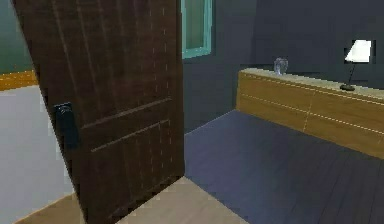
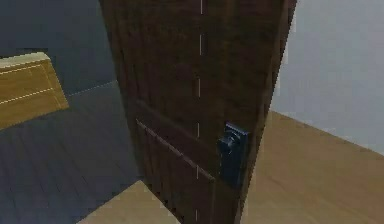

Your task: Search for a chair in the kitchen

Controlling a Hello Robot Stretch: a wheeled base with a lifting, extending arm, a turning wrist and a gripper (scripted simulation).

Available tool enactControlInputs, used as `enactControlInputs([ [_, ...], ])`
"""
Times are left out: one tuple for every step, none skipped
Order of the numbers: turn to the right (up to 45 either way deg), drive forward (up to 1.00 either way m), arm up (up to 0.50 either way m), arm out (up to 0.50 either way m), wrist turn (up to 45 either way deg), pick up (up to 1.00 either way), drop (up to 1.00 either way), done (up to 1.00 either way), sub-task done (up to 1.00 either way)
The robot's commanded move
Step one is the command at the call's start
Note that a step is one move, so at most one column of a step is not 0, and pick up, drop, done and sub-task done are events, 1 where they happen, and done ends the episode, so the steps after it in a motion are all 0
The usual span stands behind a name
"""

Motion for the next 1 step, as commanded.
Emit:
enactControlInputs([
  [42.0,0.00,0.00,0.00,0.0,0.00,0.00,0.00,0.00],
])
